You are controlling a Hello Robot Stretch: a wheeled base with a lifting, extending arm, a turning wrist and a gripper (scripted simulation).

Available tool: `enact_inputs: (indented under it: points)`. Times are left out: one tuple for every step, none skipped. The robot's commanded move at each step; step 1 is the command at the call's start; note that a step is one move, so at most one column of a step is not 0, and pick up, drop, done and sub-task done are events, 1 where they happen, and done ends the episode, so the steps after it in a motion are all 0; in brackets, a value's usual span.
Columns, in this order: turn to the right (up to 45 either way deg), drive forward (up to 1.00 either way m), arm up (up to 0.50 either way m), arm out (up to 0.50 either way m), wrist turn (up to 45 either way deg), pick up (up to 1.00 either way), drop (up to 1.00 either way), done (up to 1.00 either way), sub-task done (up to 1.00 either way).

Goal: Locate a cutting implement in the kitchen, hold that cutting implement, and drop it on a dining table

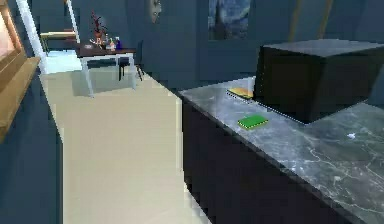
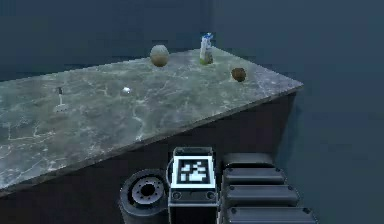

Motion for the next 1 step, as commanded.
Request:
enact_inputs:
  points:
    - [45.0, 0.0, 0.0, 0.0, 0.0, 0.0, 0.0, 0.0, 0.0]
